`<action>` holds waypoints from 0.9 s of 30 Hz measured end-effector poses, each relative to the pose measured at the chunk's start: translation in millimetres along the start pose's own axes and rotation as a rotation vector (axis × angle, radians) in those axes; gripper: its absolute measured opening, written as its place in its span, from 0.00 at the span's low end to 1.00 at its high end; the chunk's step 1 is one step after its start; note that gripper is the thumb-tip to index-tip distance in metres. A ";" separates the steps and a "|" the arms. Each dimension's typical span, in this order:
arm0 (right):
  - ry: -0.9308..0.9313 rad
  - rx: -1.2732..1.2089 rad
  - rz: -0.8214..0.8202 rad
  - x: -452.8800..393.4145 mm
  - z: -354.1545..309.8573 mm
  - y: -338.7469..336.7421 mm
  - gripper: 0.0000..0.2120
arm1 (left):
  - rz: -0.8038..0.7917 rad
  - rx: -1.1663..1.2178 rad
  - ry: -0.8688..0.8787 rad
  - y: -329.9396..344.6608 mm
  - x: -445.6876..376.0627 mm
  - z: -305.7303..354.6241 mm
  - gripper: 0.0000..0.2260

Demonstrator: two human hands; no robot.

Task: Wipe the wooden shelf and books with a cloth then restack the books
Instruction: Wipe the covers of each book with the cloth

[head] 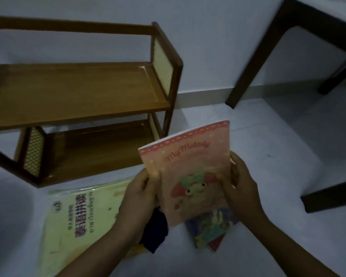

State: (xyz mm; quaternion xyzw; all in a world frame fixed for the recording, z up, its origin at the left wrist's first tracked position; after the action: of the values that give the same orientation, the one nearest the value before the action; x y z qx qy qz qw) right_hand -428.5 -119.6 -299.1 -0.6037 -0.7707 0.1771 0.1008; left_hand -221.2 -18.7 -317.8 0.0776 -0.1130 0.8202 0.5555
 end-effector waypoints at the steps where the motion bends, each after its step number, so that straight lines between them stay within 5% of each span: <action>1: 0.028 0.066 0.001 -5.5 17.8 -6.2 0.19 | -0.097 0.043 -0.045 22.1 -10.9 -8.1 0.11; 4: 0.172 0.215 -0.017 -21.2 77.0 -11.8 0.20 | -0.256 0.036 -0.077 74.6 -45.5 -39.1 0.10; 8: 0.373 0.295 -0.066 -34.0 143.8 -6.8 0.26 | -0.168 -0.393 0.030 102.0 -87.4 -89.0 0.12; 12: 0.364 0.438 -0.124 -36.4 174.4 0.1 0.28 | -0.155 -0.804 -0.033 96.7 -104.0 -137.2 0.40; 16: 0.402 0.559 -0.186 -35.2 191.6 4.2 0.31 | -0.230 -0.789 -0.022 101.9 -98.7 -135.0 0.43; 18: 0.224 0.682 -0.214 -32.0 169.9 21.4 0.32 | -0.213 -0.674 0.078 97.1 -92.1 -106.5 0.39; 21: -0.154 0.660 -0.263 -5.4 109.6 77.3 0.31 | -0.131 -0.663 0.222 49.8 -75.1 -66.6 0.36; 25: -0.061 0.516 -0.762 71.4 78.4 169.5 0.33 | -0.035 -0.961 0.181 -65.9 -40.9 -94.1 0.42; 27: -0.086 0.642 -0.824 88.2 83.1 188.8 0.36 | -0.009 -0.890 0.024 -116.2 -15.3 -119.8 0.43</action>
State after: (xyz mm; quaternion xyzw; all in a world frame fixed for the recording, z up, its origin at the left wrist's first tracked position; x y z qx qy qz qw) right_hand -312.4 -7.6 -455.0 -0.1812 -0.8546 0.3749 0.3104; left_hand -107.7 41.7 -425.5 -0.1782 -0.4482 0.6901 0.5396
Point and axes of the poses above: each hand's wrist, its own x-axis away from the middle knuckle, its own y-axis out of the palm, z = x × y, the point moved 8 cm from there along -x, towards the middle knuckle, and after that the axes turned 8 degrees about -x, right-handed, at the moved point
